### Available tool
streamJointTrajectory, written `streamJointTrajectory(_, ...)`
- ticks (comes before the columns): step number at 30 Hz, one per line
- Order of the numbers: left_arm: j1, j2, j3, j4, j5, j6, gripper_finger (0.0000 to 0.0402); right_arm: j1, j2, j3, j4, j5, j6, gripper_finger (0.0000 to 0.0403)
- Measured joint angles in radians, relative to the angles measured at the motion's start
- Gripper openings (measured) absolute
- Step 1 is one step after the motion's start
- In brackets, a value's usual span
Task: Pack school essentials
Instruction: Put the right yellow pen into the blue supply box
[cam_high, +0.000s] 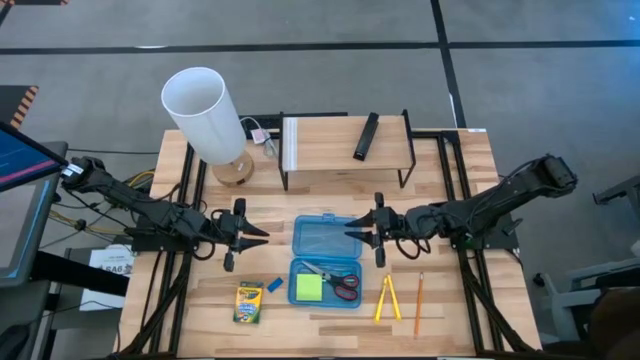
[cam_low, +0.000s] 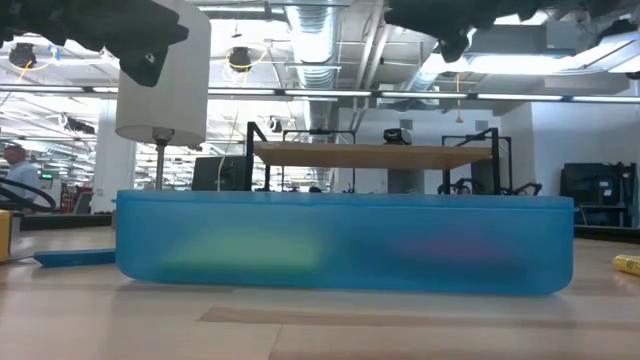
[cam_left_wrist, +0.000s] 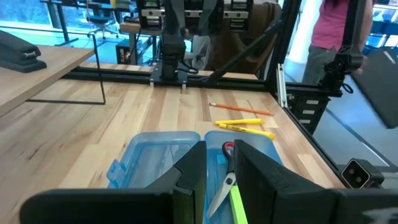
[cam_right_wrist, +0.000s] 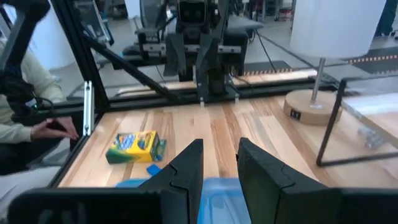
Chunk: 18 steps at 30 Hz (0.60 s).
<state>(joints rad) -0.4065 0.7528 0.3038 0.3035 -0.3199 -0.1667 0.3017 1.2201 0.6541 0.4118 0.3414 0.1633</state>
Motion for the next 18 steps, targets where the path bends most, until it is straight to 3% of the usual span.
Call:
streamJointTrajectory(3,0.000,0.000,0.000,0.000,0.000,0.000,0.0067,0.008,-0.017,0.049,-0.125,-0.001,0.044,0.0118)
streamJointTrajectory(11,0.000,-0.001,0.000,0.008,0.000,0.005,0.0066,0.087,-0.003,0.258,-0.749,-0.002,0.339,0.0118)
streamJointTrajectory(18,0.000,-0.001,0.000,0.014,0.000,0.027,0.0066,0.236,-0.003,0.296,-0.993,-0.003,0.703,0.0118)
